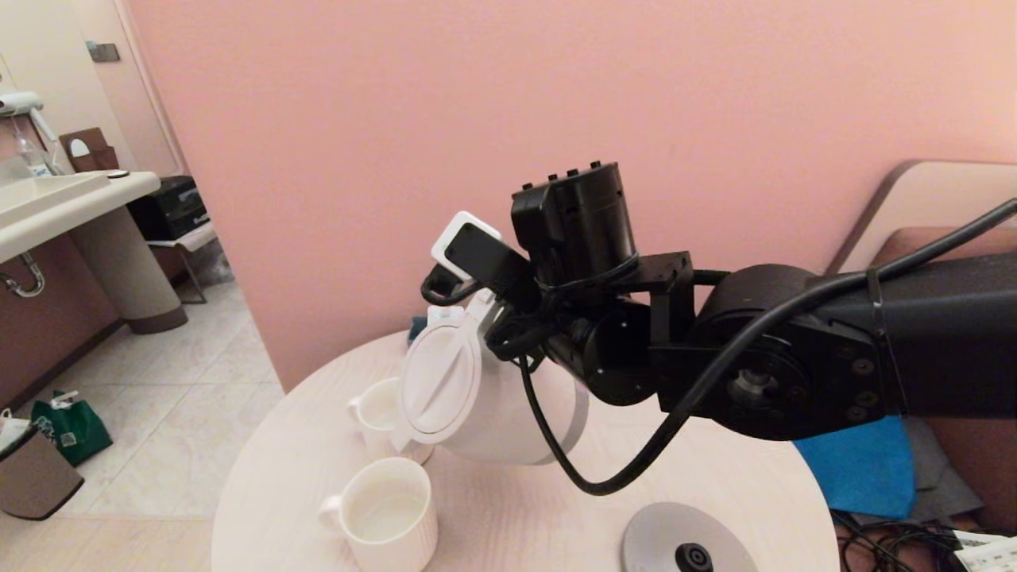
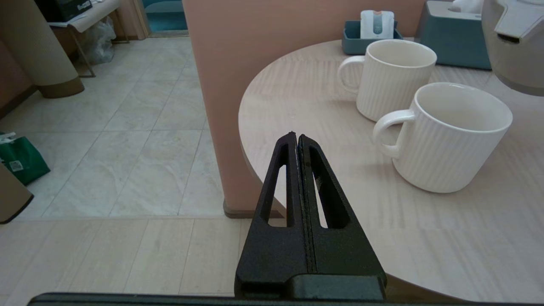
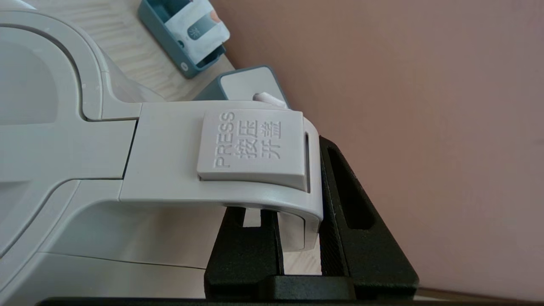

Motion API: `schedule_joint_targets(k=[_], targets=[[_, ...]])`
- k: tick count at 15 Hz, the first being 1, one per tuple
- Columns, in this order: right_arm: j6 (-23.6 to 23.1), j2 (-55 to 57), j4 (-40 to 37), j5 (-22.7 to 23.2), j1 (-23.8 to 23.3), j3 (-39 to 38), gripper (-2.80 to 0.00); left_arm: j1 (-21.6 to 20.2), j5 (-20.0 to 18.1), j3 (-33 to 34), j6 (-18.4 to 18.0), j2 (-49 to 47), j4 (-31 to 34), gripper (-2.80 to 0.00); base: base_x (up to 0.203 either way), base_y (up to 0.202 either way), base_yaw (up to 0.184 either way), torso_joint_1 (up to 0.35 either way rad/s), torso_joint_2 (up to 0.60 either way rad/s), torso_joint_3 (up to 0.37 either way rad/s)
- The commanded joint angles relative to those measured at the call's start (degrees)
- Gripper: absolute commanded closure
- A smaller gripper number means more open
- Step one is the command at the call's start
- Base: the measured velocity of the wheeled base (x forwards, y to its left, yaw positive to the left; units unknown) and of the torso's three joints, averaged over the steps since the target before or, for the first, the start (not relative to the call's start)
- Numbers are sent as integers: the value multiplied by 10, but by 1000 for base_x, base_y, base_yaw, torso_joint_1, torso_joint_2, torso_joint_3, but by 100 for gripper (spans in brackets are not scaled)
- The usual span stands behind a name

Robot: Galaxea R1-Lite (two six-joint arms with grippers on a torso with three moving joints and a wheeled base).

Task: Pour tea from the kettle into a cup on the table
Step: Pour water into another cup

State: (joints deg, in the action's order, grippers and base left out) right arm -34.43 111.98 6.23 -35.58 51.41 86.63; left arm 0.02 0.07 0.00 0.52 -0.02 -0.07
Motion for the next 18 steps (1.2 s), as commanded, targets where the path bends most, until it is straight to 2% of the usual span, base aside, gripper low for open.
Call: schedule_joint_targets(k=[1,18], targets=[[-8,8,0,-2,4,2,0,0,0,0,0,0,0,0,0,0,0,0,0,0],[-101,27,-2,-29,28,14,0,0,0,0,0,0,0,0,0,0,0,0,0,0]])
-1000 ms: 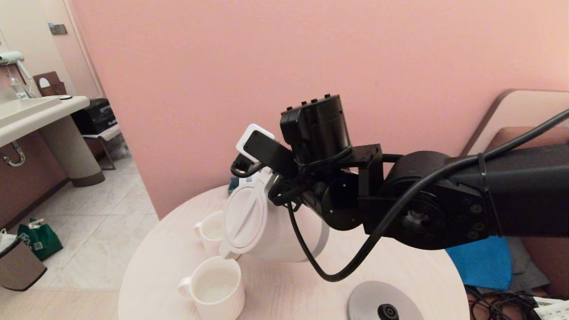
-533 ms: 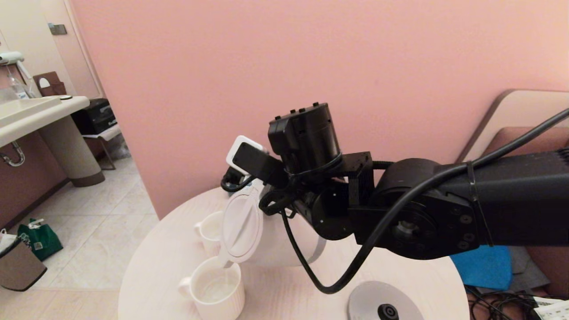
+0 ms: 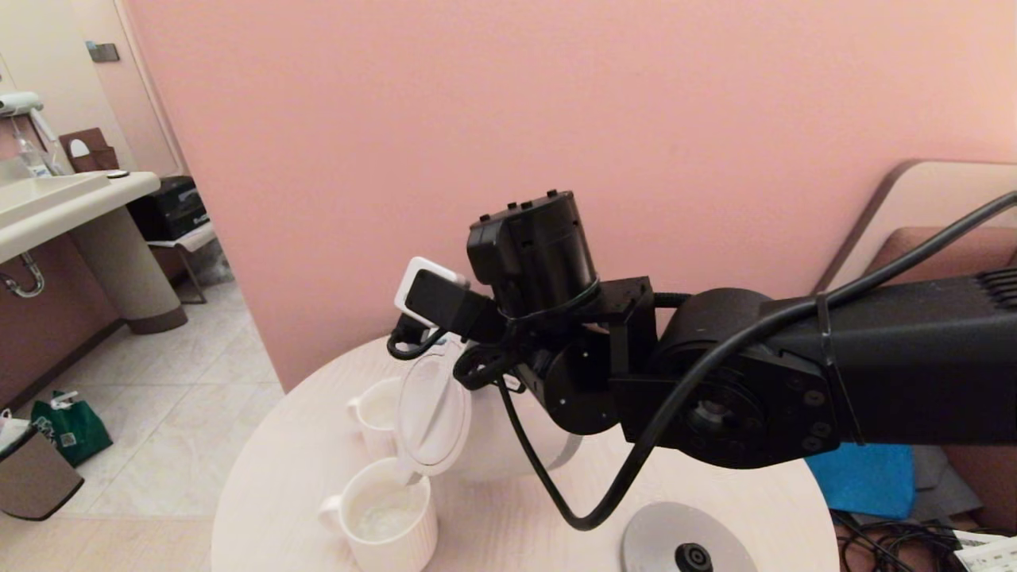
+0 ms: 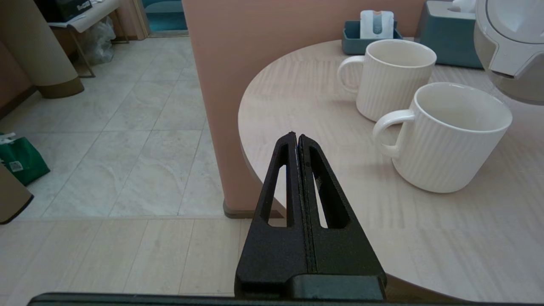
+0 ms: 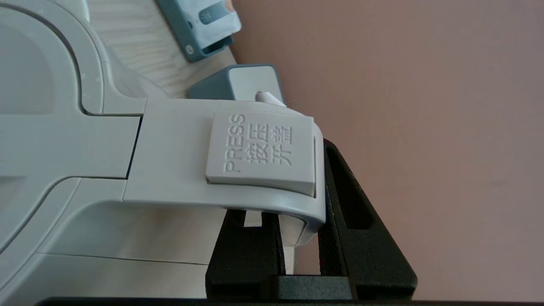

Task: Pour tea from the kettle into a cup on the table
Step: Pour water into another cup

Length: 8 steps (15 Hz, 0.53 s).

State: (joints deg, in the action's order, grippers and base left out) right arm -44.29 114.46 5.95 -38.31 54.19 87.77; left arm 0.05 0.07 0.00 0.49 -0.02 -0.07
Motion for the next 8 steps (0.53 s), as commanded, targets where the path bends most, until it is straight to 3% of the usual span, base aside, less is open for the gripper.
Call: schedule_joint_targets(k=[1,8], targets=[[-7,3,0,-2,1,5,0,0,0,0,0,0,0,0,0,0,0,0,0,0],[-25,9,-1,-7,4,28,0,0,0,0,0,0,0,0,0,0,0,0,0,0]])
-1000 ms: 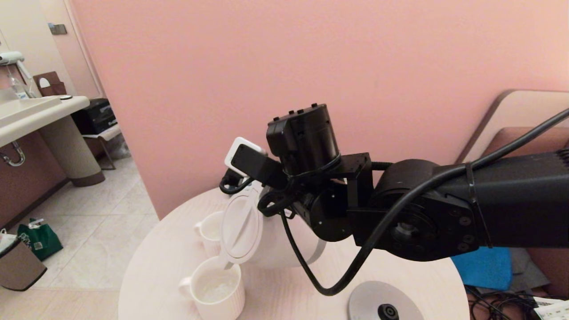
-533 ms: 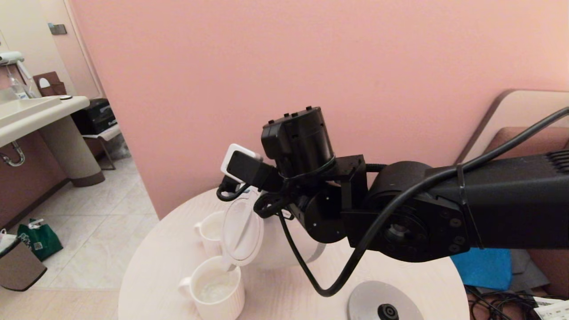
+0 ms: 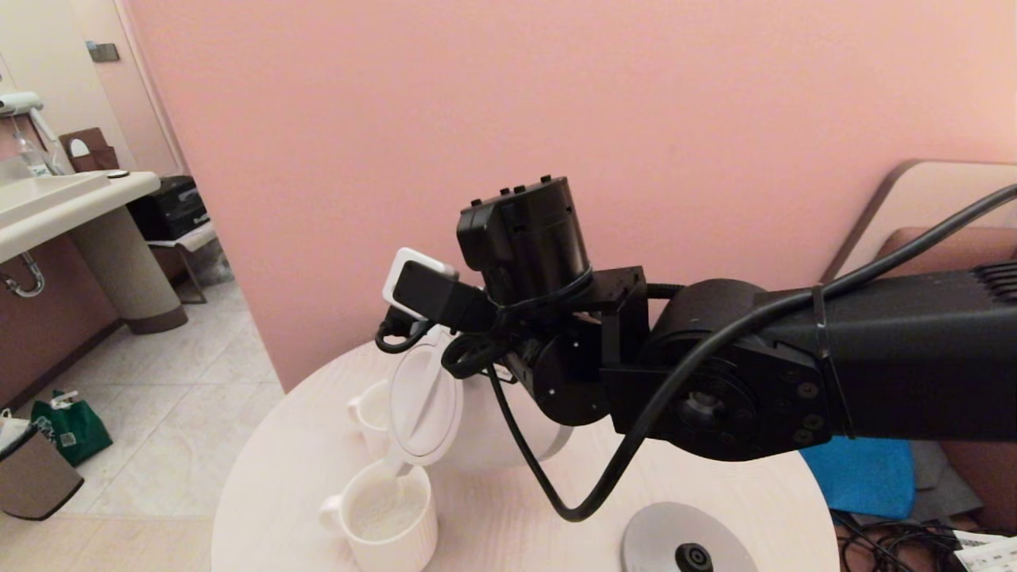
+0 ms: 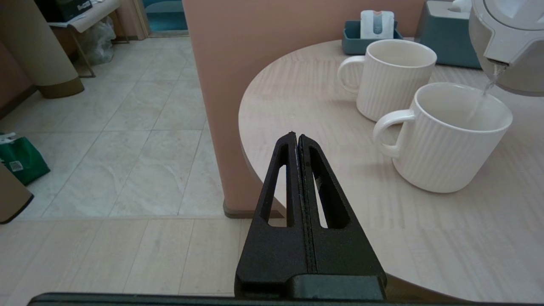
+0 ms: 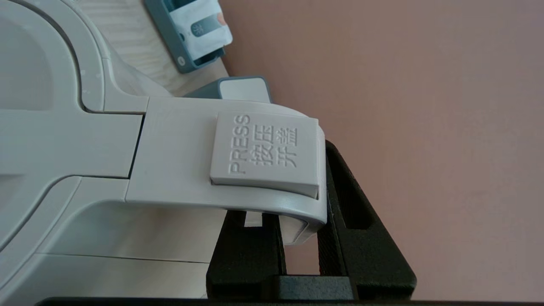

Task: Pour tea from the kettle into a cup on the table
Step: Pour water into another cup

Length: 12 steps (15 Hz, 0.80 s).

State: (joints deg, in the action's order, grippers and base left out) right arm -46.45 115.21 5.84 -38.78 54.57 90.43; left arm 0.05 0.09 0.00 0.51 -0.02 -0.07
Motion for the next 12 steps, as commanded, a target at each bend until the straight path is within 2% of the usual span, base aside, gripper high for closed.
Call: schedule_joint_targets(k=[1,12], targets=[[-5,1,0,-2,0,1,0,0,0,0,0,0,0,0,0,0,0,0,0,0],[-18,1,-24,-8,4,24,0,0,0,0,0,0,0,0,0,0,0,0,0,0]])
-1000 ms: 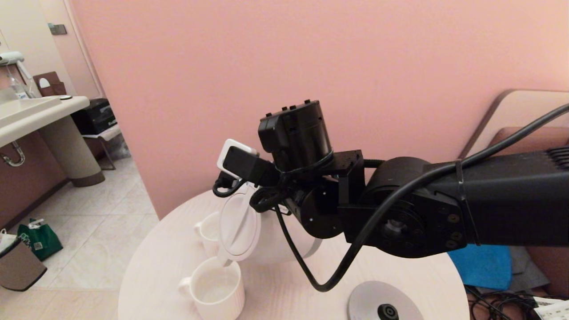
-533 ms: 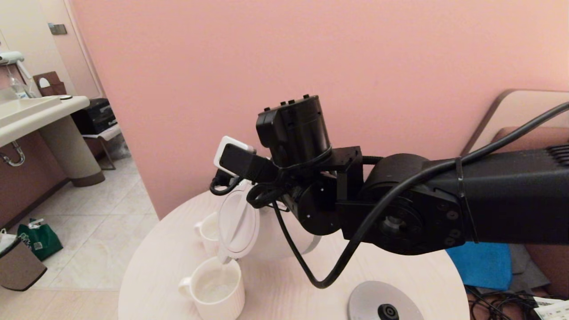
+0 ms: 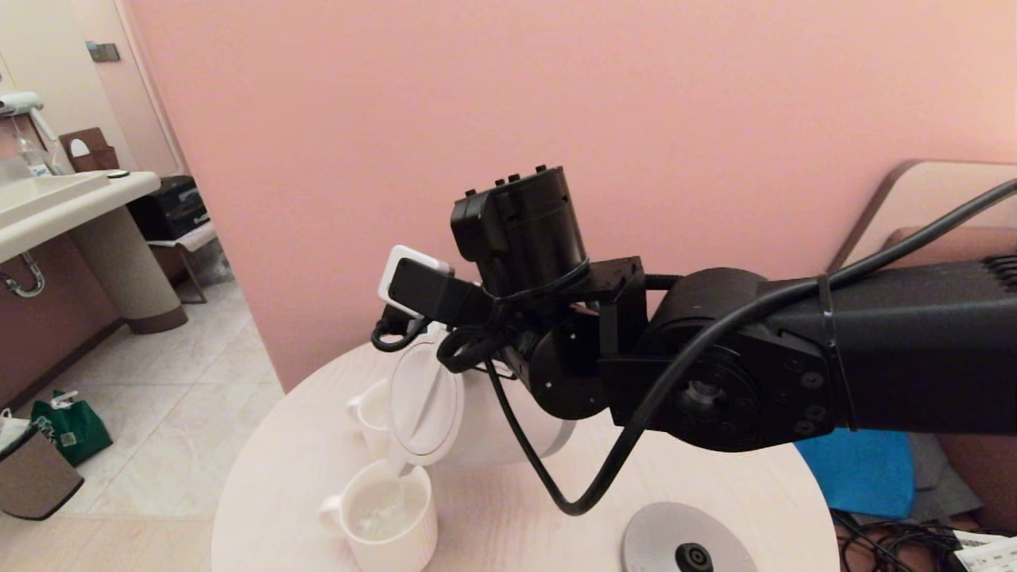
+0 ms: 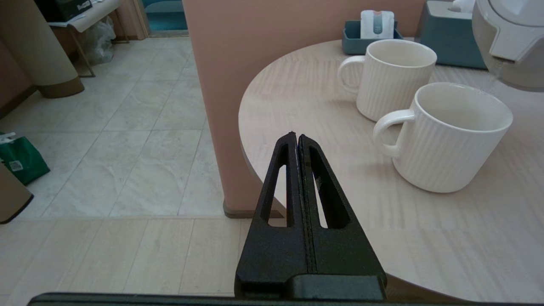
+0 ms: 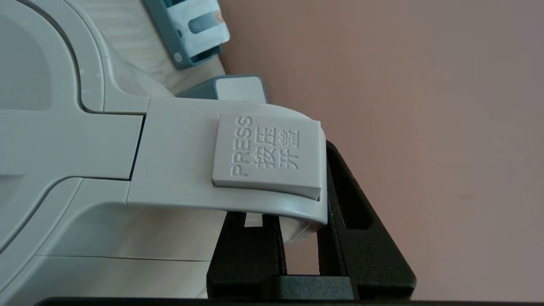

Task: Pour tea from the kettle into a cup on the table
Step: Pour water into another cup

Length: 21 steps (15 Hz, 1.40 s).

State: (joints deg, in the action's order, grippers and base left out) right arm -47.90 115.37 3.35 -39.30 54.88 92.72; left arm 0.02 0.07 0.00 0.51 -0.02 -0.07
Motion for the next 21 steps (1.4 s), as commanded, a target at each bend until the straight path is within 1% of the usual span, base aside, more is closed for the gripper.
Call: schedule_joint_targets(k=[1,14,21], targets=[[-4,-1,1,-3,1,1,0,0,0,0,0,0,0,0,0,0,0,0,0,0],[-7,2,-7,-11,5,-3,0,0,0,0,0,0,0,0,0,0,0,0,0,0],[-13,13,-7,-19,15,-3,0,0,0,0,0,0,0,0,0,0,0,0,0,0]])
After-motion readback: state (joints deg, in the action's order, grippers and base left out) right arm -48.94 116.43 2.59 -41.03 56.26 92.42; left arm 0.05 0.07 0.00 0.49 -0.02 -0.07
